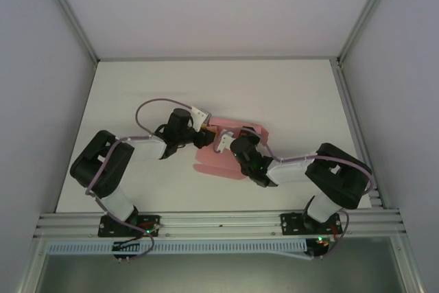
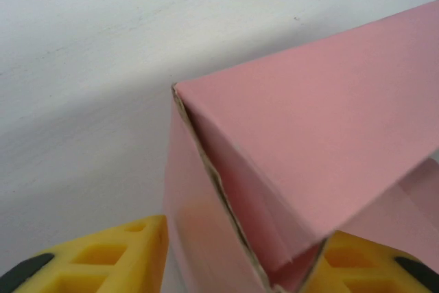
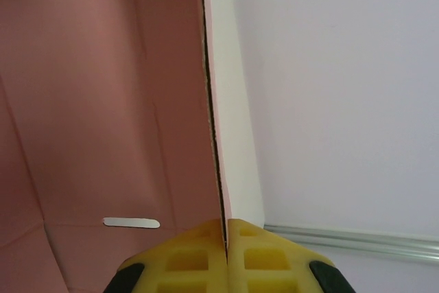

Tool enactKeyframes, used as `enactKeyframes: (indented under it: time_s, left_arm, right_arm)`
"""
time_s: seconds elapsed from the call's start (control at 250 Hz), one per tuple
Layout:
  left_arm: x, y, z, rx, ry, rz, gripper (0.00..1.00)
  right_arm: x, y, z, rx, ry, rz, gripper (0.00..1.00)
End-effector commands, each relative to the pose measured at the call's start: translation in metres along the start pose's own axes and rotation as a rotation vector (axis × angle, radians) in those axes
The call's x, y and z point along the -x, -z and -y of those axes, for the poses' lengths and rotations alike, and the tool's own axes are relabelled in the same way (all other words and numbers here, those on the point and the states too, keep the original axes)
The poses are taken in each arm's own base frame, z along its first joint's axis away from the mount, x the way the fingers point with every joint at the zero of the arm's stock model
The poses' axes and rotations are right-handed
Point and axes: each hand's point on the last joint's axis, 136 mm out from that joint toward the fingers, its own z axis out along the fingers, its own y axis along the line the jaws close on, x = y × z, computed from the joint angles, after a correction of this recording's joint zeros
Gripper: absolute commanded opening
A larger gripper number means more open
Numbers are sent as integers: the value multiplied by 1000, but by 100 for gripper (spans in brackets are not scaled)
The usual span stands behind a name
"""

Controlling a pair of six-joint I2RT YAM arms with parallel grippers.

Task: Assemble paper box

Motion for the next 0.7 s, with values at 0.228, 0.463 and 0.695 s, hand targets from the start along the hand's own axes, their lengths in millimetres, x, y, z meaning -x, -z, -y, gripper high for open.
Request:
enactKeyframes:
  time_s: [0.228, 0.463, 0.695]
  left_arm:
    - [-2, -9, -30, 275, -53, 37, 26]
    - [-8, -5, -58, 508, -35, 51, 25]
    - [-26, 11, -85, 722, 2, 35, 4]
  right_arm:
    - [2, 4, -16, 63, -17, 19, 0]
    - [-1, 6, -16, 77, -35, 13, 0]
    - [-7, 7, -20, 94, -23, -14, 0]
